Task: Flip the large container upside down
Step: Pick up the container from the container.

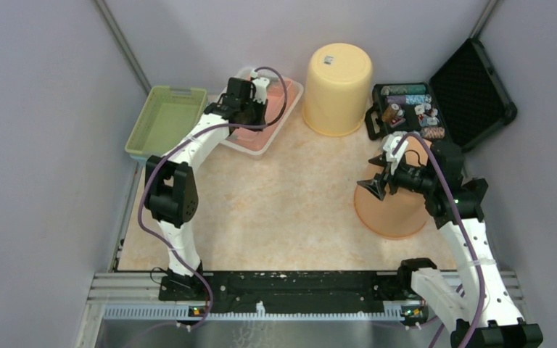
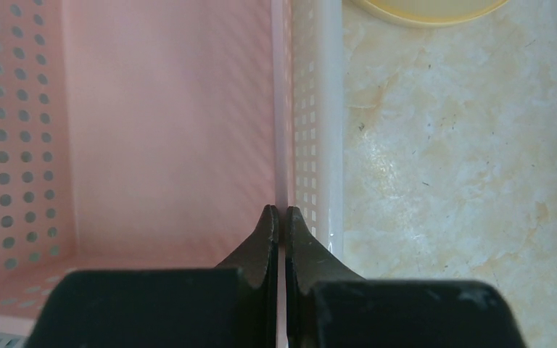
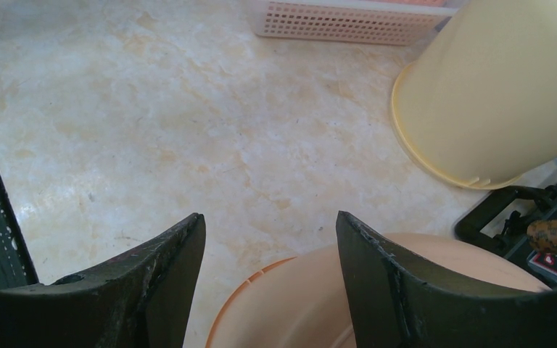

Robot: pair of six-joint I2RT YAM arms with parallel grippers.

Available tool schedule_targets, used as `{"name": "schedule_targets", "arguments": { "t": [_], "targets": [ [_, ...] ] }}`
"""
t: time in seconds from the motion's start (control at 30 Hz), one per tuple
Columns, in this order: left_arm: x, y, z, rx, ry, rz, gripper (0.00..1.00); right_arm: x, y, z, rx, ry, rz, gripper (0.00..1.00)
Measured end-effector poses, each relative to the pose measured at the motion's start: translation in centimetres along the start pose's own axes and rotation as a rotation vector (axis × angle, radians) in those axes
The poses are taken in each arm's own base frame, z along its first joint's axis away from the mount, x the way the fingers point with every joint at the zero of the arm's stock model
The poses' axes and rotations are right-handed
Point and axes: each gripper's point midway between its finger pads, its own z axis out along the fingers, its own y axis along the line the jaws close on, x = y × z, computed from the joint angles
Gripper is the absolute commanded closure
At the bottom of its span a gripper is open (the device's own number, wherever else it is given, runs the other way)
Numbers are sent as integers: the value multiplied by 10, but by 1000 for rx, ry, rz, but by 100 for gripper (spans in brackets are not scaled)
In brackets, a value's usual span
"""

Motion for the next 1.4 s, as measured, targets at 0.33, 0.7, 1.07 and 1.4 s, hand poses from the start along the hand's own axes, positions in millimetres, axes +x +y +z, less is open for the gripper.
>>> {"name": "schedule_targets", "arguments": {
  "t": [0.33, 0.7, 1.07, 1.4],
  "targets": [
    [-26, 0, -26, -27, -59, 10, 100, 0, 2, -1, -1, 1, 1, 33],
    [-66, -9, -76, -27, -193, 37, 100, -1, 4, -1, -13, -4, 3, 28],
    [-93, -26, -117, 29, -302, 73, 100, -1, 7, -2, -25, -7, 6, 1],
    [-114, -60, -183, 147, -452, 160, 100, -2, 11, -1, -44, -15, 4, 1]
  ]
}}
